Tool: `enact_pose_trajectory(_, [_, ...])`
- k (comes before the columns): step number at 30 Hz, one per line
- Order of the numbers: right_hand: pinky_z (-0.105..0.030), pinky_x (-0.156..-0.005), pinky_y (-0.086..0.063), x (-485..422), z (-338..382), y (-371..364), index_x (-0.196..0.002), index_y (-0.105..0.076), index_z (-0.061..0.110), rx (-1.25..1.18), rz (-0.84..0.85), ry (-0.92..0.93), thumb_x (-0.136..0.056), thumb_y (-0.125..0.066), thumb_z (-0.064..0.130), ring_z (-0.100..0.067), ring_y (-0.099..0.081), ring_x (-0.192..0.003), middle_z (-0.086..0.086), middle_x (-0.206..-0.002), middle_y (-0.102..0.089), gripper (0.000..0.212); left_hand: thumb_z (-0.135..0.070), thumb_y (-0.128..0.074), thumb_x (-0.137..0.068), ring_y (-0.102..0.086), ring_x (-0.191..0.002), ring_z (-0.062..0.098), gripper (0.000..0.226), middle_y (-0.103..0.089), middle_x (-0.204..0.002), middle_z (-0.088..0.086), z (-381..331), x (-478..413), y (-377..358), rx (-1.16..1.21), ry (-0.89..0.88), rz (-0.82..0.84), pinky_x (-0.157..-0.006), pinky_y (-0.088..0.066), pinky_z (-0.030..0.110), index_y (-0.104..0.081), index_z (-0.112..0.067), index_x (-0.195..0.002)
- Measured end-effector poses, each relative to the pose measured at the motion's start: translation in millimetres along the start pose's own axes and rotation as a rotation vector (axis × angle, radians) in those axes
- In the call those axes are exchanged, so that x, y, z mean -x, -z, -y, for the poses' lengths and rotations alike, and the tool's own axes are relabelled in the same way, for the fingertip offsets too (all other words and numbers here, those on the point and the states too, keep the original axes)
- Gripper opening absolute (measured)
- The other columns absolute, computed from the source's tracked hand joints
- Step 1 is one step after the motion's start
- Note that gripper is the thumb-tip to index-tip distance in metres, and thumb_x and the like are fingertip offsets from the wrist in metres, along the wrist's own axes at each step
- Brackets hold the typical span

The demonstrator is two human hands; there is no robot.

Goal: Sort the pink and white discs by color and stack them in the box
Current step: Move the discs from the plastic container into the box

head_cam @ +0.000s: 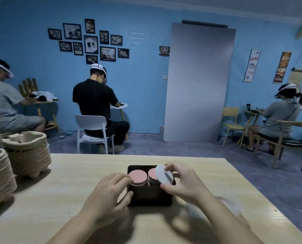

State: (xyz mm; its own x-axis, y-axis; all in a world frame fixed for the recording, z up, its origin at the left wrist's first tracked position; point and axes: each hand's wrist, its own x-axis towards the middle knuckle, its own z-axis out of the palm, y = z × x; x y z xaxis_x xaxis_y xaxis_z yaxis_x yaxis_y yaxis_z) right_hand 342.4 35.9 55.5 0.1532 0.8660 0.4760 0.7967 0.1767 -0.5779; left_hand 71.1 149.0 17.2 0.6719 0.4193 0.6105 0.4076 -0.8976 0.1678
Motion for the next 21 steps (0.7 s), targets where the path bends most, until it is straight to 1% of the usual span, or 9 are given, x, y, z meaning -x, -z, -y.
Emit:
enact_pose_trajectory(2, [-0.021, -0.079, -0.052, -10, 7, -12, -0.098, -0.063, 0.029, 0.025, 0.012, 0.013, -0.066, -0.076, 0.047, -0.006, -0.062, -0.096, 0.01, -0.112, -0.067, 0.039, -0.042, -0.054, -0.095, -0.055, -0.114, 0.006, 0.025, -0.056, -0.12, -0.023, 9, 4, 3, 0.017, 0.015, 0.026, -0.095, -0.045, 0.03, -0.062, -0.034, -0.118])
enact_pose_trajectory(4, [-0.018, -0.079, -0.052, -20, 12, -24, -0.095, -0.063, 0.031, 0.01, 0.037, 0.003, -0.067, -0.075, 0.047, -0.006, -0.062, -0.1, 0.012, -0.11, -0.067, 0.035, -0.041, -0.054, -0.096, -0.053, -0.114, 0.004, 0.026, -0.056, -0.119, -0.023, 15, 8, 6, 0.046, 0.025, 0.046, -0.095, -0.045, 0.028, -0.062, -0.035, -0.12])
enact_pose_trajectory(6, [-0.028, -0.082, -0.056, -31, 13, -36, -0.092, -0.062, 0.032, 0.037, 0.06, 0.006, -0.068, -0.075, 0.049, -0.008, -0.062, -0.097, 0.014, -0.104, -0.067, 0.032, -0.041, -0.055, -0.096, -0.053, -0.116, 0.004, 0.028, -0.057, -0.121, -0.022, 19, 10, 8, 0.069, 0.026, 0.056, -0.095, -0.045, 0.027, -0.062, -0.035, -0.123])
enact_pose_trajectory(8, [-0.032, -0.077, -0.056, -42, 16, -46, -0.087, -0.059, 0.033, 0.108, 0.078, -0.009, -0.067, -0.073, 0.055, -0.008, -0.061, -0.087, 0.013, -0.095, -0.065, 0.033, -0.041, -0.055, -0.096, -0.051, -0.118, 0.003, 0.03, -0.056, -0.125, -0.021, 21, 11, 9, 0.086, 0.025, 0.063, -0.096, -0.045, 0.026, -0.062, -0.035, -0.124])
enact_pose_trajectory(11, [-0.026, -0.067, -0.047, -55, 18, -56, -0.081, -0.056, 0.033, 0.174, 0.111, -0.002, -0.066, -0.07, 0.06, -0.005, -0.053, -0.078, 0.013, -0.085, -0.057, 0.034, -0.043, -0.054, -0.095, -0.049, -0.122, -0.001, 0.032, -0.055, -0.129, -0.027, 19, 10, 10, 0.113, 0.021, 0.067, -0.098, -0.043, 0.023, -0.062, -0.035, -0.125])
enact_pose_trajectory(13, [-0.022, -0.065, -0.038, -59, 22, -62, -0.081, -0.056, 0.033, 0.206, 0.133, 0.032, -0.069, -0.072, 0.056, -0.002, -0.05, -0.078, 0.014, -0.082, -0.054, 0.03, -0.043, -0.054, -0.095, -0.049, -0.123, -0.003, 0.033, -0.054, -0.131, -0.029, 18, 10, 9, 0.14, 0.021, 0.067, -0.098, -0.044, 0.023, -0.06, -0.036, -0.126])
enact_pose_trajectory(15, [-0.02, -0.064, -0.034, -61, 25, -66, -0.082, -0.057, 0.033, 0.237, 0.162, 0.042, -0.073, -0.076, 0.05, 0.0, -0.048, -0.076, 0.016, -0.079, -0.052, 0.027, -0.043, -0.054, -0.095, -0.05, -0.123, -0.005, 0.033, -0.053, -0.133, -0.031, 18, 10, 8, 0.166, 0.032, 0.065, -0.098, -0.046, 0.024, -0.058, -0.038, -0.127])
enact_pose_trajectory(17, [-0.021, -0.063, -0.036, -62, 24, -70, -0.081, -0.057, 0.033, 0.232, 0.177, 0.034, -0.071, -0.078, 0.053, -0.001, -0.049, -0.075, 0.015, -0.079, -0.055, 0.031, -0.043, -0.053, -0.096, -0.049, -0.123, -0.005, 0.033, -0.052, -0.134, -0.031, 19, 11, 7, 0.178, 0.031, 0.068, -0.098, -0.046, 0.025, -0.057, -0.038, -0.128])
enact_pose_trajectory(21, [-0.022, -0.067, -0.046, -62, 21, -69, -0.089, -0.063, 0.032, 0.179, 0.169, -0.011, -0.064, -0.077, 0.063, -0.003, -0.057, -0.082, 0.014, -0.088, -0.064, 0.042, -0.045, -0.051, -0.097, -0.048, -0.124, -0.006, 0.033, -0.052, -0.134, -0.031, 18, 11, 6, 0.176, 0.046, 0.068, -0.098, -0.046, 0.025, -0.057, -0.039, -0.128])
